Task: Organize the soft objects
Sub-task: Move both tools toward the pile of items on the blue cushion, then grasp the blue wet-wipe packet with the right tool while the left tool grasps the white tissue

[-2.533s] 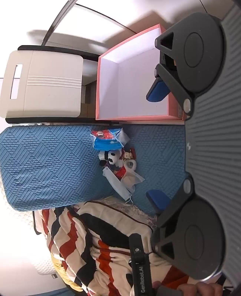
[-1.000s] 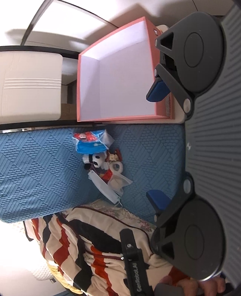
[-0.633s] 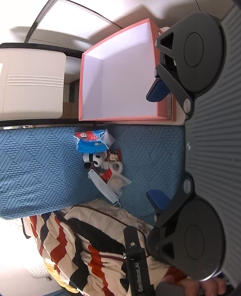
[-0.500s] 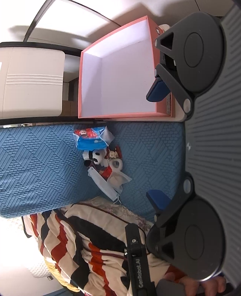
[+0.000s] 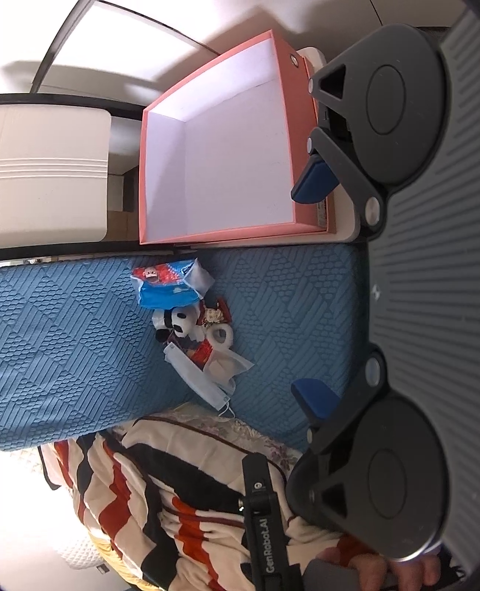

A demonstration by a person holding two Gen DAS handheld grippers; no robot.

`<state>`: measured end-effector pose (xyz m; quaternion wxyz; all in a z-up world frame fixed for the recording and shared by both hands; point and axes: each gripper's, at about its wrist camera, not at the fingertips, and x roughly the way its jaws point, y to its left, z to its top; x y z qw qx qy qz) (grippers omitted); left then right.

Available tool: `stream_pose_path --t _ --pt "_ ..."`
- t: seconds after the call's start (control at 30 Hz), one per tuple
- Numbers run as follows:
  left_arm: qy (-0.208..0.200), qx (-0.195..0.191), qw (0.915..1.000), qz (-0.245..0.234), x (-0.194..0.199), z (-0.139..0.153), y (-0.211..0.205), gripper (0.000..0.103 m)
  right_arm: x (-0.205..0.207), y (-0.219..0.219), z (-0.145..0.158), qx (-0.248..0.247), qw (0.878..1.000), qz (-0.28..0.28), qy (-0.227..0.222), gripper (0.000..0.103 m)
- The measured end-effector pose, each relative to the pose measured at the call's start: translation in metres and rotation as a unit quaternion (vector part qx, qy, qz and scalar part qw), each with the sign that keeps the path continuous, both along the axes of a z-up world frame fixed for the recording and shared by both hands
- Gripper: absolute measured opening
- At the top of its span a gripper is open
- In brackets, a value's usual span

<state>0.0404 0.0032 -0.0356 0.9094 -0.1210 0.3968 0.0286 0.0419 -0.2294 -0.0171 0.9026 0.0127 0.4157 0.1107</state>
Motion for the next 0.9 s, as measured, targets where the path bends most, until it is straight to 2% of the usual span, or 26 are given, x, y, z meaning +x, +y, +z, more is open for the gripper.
stream_pose_path --t 0.2,0.5,0.63,0.8,0.9 --pt "-0.006 -0.002 0.9999 0.008 0.004 -0.006 -0.006 0.103 0.008 -0.007 -0.005 0.001 1.000 -0.002 0.011 0.103" --pt "-0.017 0.000 0.9997 0.016 0.021 -0.014 -0.012 0.103 0.026 -0.013 -0.010 0.011 1.000 0.009 0.001 0.102" --pt "-0.027 0.006 0.9994 0.019 0.036 -0.018 -0.013 0.103 0.042 -0.013 -0.018 0.011 1.000 0.017 0.005 0.102" --pt "-0.023 -0.004 0.9992 0.033 0.059 -0.027 -0.007 0.103 0.064 -0.006 -0.024 0.004 1.000 0.026 0.003 0.102" --pt "-0.016 -0.004 0.9995 0.025 0.073 -0.036 -0.007 0.103 0.079 0.000 -0.029 0.000 0.999 0.034 0.003 0.102"
